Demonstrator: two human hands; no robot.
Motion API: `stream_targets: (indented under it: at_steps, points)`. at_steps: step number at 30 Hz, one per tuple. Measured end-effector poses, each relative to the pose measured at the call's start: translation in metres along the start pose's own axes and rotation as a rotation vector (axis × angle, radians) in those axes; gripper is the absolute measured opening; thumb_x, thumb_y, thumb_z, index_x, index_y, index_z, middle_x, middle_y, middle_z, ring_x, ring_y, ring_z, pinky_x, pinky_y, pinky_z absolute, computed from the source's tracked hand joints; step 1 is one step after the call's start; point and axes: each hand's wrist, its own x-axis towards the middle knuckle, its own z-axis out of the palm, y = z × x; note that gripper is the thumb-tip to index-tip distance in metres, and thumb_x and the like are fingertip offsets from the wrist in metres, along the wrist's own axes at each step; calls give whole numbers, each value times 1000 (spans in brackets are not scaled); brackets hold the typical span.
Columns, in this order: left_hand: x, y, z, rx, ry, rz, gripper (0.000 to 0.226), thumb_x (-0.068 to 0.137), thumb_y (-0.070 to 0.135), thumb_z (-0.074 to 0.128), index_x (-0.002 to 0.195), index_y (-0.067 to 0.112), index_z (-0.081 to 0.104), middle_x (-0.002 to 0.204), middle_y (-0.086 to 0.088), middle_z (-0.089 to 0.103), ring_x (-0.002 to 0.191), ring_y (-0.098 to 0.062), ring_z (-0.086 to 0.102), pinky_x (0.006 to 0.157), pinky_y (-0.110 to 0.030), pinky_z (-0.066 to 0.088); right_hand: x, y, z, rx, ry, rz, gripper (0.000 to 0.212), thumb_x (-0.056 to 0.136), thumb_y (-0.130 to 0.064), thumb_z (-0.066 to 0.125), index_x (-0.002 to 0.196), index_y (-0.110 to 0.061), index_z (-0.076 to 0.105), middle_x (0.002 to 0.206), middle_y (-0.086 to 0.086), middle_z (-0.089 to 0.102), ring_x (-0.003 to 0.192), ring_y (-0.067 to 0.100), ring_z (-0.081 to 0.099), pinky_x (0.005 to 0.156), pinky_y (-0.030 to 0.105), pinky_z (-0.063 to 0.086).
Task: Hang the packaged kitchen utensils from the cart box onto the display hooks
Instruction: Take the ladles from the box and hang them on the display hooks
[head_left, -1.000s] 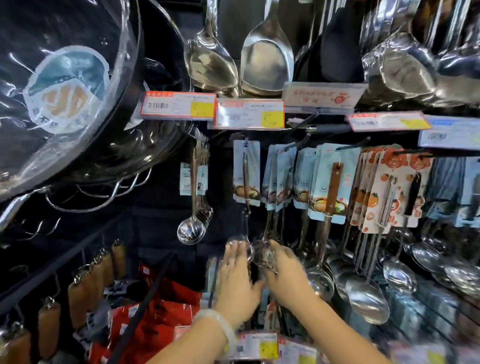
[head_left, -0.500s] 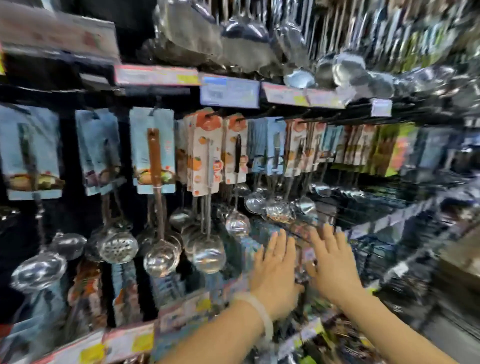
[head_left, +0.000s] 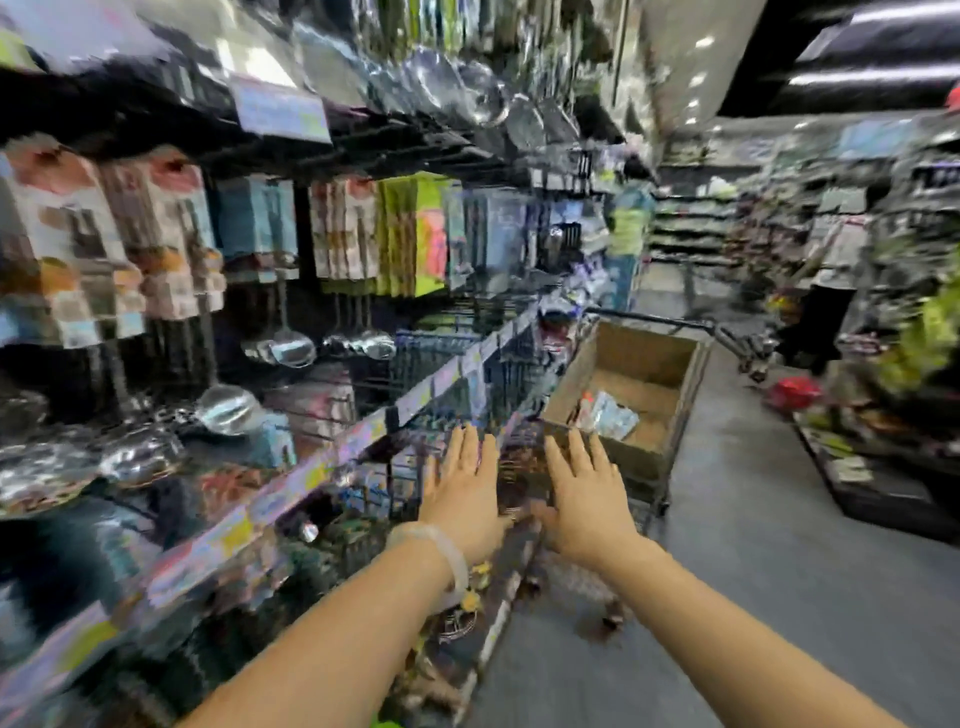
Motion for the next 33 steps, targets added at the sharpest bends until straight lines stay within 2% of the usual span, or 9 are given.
stream_targets:
  at_steps: [9,17,21,25,28,30,33]
  points:
    - [194,53,49,25,-16,210,87,92,36,51,149,17,-13,157,-4,-23,145,-22,-20,118,-45,-4,141,112,38,-8,7,214,78,93,-42,48,150,-24,-2,159,8,-11,146,32,-10,120,46,7]
    - [402,55,45,-22,-87,199,90,91,40,52,149,18,-12,157,-5,-21,145,-24,-19,119,-46,0,309,195,41,34,32,365,69,96,-38,43,151,-21,6,160,7,-3,147,29,-3,121,41,9]
    - [478,71,82,25,-195,215,90,91,40,53,149,18,-12,157,-6,-23,145,-24,-20,119,-47,-1,366,240,74,90,-65,437,69,95,-40,42,151,-23,3,160,6,-6,147,29,-6,120,41,8]
    - [557,95,127,11,-237,259,91,91,39,53,148,20,-15,157,-7,-22,145,-25,-19,120,-47,-2,445,295,103,101,-120,445,76,92,-36,51,150,-21,4,160,8,-5,147,30,-4,121,42,10]
    - [621,113,158,-24,-269,234,89,91,40,52,149,20,-13,158,-7,-17,146,-24,-15,120,-46,2,510,339,127,135,-164,386,73,92,-29,52,150,-19,8,159,10,4,147,30,1,119,40,8]
    - [664,123,178,-44,-327,181,90,89,43,54,149,20,-8,159,-8,-13,147,-25,-11,121,-45,5,552,370,151,186,-232,384,70,91,-31,53,148,-17,15,156,12,15,144,33,13,117,41,17]
    - [716,136,204,-135,-435,93,83,90,39,54,150,17,0,159,-12,-5,148,-28,-3,121,-41,9,606,413,194,253,-317,454,63,90,-43,51,141,-15,26,147,13,30,130,36,35,103,43,37]
